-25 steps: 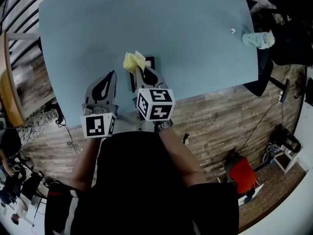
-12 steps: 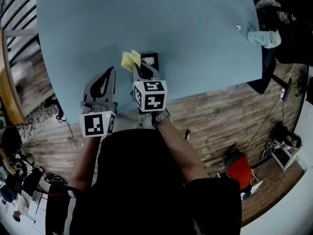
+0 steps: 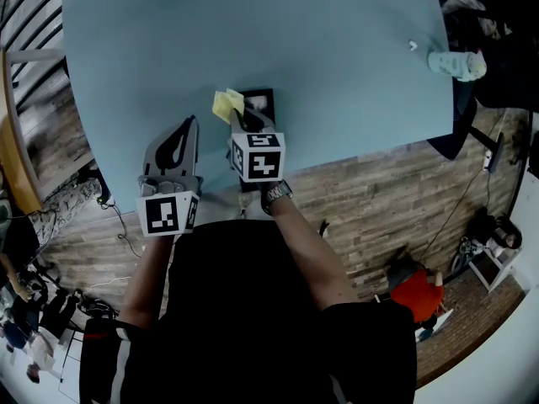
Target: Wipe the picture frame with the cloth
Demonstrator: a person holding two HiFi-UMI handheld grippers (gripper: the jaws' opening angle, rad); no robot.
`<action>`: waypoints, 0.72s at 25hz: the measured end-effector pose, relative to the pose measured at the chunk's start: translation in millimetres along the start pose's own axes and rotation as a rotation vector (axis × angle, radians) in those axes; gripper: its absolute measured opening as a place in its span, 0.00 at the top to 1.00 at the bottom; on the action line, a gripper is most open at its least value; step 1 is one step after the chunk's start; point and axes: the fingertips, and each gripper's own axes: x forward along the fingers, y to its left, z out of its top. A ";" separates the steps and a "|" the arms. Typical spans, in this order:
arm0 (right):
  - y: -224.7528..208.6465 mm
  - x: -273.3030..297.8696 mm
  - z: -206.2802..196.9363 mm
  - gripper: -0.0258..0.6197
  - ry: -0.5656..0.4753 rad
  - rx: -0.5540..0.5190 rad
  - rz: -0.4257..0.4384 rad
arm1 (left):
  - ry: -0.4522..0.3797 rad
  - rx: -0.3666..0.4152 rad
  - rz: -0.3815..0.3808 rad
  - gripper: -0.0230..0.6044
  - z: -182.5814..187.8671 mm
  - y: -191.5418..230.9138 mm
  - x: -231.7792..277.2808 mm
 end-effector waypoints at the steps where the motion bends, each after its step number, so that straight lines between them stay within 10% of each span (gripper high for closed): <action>1: -2.9 0.9 -0.8 0.91 0.003 0.003 -0.006 | -0.001 0.000 -0.002 0.96 0.1 -1.0 0.3; 18: -50.0 -13.2 0.7 0.90 -0.016 0.082 -0.100 | -0.011 0.018 -0.044 0.96 6.0 -13.8 2.1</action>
